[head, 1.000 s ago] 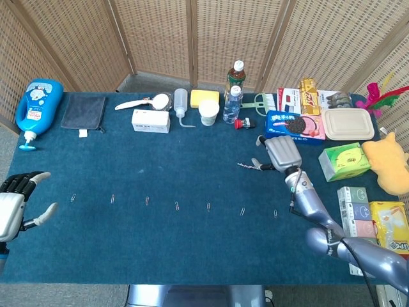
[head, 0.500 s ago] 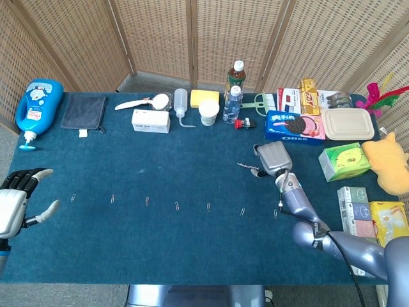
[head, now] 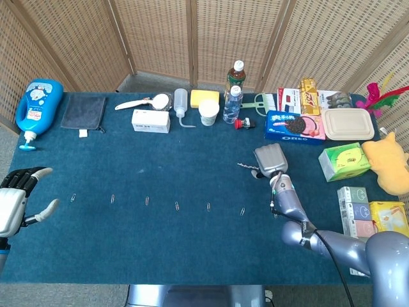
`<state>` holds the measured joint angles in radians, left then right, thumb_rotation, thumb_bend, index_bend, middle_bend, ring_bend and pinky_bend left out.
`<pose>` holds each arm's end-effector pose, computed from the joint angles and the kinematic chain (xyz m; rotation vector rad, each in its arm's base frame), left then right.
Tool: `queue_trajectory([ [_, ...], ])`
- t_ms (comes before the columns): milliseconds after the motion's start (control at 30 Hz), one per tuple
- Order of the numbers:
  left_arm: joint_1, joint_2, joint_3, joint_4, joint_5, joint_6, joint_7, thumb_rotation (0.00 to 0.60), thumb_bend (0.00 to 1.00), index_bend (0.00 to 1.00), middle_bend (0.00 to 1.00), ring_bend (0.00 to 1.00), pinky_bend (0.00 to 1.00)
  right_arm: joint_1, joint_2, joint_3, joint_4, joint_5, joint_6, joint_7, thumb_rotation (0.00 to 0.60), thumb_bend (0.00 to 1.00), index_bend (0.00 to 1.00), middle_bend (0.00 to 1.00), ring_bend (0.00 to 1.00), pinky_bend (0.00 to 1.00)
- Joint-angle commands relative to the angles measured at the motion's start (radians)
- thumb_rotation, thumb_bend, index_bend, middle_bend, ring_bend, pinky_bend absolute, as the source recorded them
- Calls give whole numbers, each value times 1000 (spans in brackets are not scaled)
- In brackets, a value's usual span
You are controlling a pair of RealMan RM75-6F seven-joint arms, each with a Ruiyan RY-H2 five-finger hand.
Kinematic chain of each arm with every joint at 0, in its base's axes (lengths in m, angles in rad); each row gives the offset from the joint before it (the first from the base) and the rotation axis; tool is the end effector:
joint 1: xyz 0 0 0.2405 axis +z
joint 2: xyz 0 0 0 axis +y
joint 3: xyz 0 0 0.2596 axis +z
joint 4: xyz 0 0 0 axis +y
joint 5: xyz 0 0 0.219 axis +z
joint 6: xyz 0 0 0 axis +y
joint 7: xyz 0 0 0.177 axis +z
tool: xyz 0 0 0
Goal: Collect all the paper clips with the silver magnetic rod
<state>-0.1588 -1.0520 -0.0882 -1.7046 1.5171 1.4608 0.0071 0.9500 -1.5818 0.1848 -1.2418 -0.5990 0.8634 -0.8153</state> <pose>-0.2807 0.2434 0.1660 -1.4355 -0.8523 -1.0015 -0.1707 -0.4554 -0.0262 1.7862 -0.7530 0.4481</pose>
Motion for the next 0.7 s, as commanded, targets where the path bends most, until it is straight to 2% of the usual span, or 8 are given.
queue_trajectory([
  [33,0,-1,1,4,0,0,-4,58,359,197,209,184,145,8,-14,-5,18,12,1,-9,409,310,492,741,797,570],
  [700,2,-11,7,40,-13,-2,-31,61,360,196,209,181,145,36,-89,-26,131,64,-25,-41,419,310,502,741,797,570],
])
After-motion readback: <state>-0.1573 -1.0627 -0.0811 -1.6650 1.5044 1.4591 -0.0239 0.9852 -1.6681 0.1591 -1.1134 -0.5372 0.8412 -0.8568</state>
